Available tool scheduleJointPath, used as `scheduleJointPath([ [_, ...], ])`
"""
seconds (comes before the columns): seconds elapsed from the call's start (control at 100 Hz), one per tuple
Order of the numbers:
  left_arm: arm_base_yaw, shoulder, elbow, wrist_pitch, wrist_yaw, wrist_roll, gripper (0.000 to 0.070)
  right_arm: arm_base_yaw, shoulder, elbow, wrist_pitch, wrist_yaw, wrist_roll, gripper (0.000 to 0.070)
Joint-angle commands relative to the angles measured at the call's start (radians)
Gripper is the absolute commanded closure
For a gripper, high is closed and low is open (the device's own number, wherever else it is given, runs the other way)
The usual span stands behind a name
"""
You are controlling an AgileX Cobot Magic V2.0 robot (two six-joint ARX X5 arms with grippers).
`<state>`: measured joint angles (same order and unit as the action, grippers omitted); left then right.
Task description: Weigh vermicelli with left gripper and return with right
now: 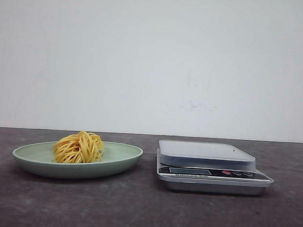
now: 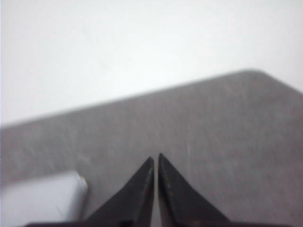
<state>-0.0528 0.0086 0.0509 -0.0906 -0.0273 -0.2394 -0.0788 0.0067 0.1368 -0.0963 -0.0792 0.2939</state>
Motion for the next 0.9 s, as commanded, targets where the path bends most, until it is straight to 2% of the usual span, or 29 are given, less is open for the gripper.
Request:
scheduleJointPath([
  [0.0, 0.000, 0.005, 0.068, 0.021, 0.000, -0.108, 0.0692, 0.002, -0.001, 0.074, 0.000, -0.003, 0.039, 0.0695],
  [0.06, 0.000, 0.020, 0.133, 0.003, -0.002, -0.143, 0.0691, 0.002, 0.018, 0.141, -0.032, -0.005, 0.039, 0.0695],
  [0.13, 0.000, 0.057, 0.214, -0.027, 0.002, -0.148, 0.0691, 0.003, 0.050, 0.223, -0.093, -0.008, 0.037, 0.0695],
  [0.27, 0.000, 0.187, 0.423, -0.137, 0.034, -0.085, 0.0687, 0.003, 0.145, 0.373, -0.173, -0.072, 0.010, 0.0693],
  [0.3, 0.000, 0.219, 0.471, -0.159, 0.046, -0.067, 0.0654, 0.003, 0.166, 0.404, -0.187, -0.086, 0.002, 0.0688],
  [0.32, 0.000, 0.245, 0.509, -0.176, 0.061, -0.057, 0.0592, 0.003, 0.180, 0.424, -0.196, -0.092, -0.005, 0.0672],
  [0.33, 0.000, 0.251, 0.517, -0.179, 0.064, -0.056, 0.0575, 0.003, 0.187, 0.434, -0.200, -0.096, -0.009, 0.0656],
  [0.35, 0.000, 0.277, 0.552, -0.190, 0.078, -0.057, 0.0476, 0.003, 0.200, 0.452, -0.209, -0.107, -0.018, 0.0603],
  [0.36, 0.000, 0.282, 0.559, -0.192, 0.081, -0.057, 0.0452, 0.003, 0.206, 0.462, -0.214, -0.112, -0.023, 0.0565],
  [0.41, 0.000, 0.335, 0.629, -0.212, 0.117, -0.060, 0.0228, 0.003, 0.239, 0.504, -0.232, -0.131, -0.040, 0.0342],
  [0.44, 0.000, 0.360, 0.662, -0.222, 0.134, -0.060, 0.0167, 0.003, 0.257, 0.529, -0.244, -0.130, -0.040, 0.0213],
  [0.46, 0.000, 0.372, 0.678, -0.227, 0.139, -0.060, 0.0156, 0.003, 0.267, 0.544, -0.252, -0.131, -0.040, 0.0155],
  [0.49, 0.000, 0.393, 0.708, -0.238, 0.153, -0.060, 0.0157, 0.003, 0.283, 0.566, -0.267, -0.132, -0.040, 0.0125],
  [0.57, 0.000, 0.443, 0.773, -0.254, 0.198, -0.050, 0.0201, 0.003, 0.317, 0.620, -0.302, -0.152, -0.049, 0.0126],
  [0.71, -0.001, 0.547, 0.856, -0.262, 0.264, -0.030, 0.0204, 0.003, 0.371, 0.698, -0.351, -0.213, -0.074, 0.0125],
  [0.82, -0.021, 0.681, 0.919, -0.291, 0.344, -0.032, 0.0232, 0.005, 0.429, 0.762, -0.431, -0.220, -0.083, 0.0126],
  [0.89, -0.054, 0.778, 0.966, -0.339, 0.349, -0.034, 0.0233, 0.005, 0.469, 0.794, -0.492, -0.221, -0.105, 0.0125],
])
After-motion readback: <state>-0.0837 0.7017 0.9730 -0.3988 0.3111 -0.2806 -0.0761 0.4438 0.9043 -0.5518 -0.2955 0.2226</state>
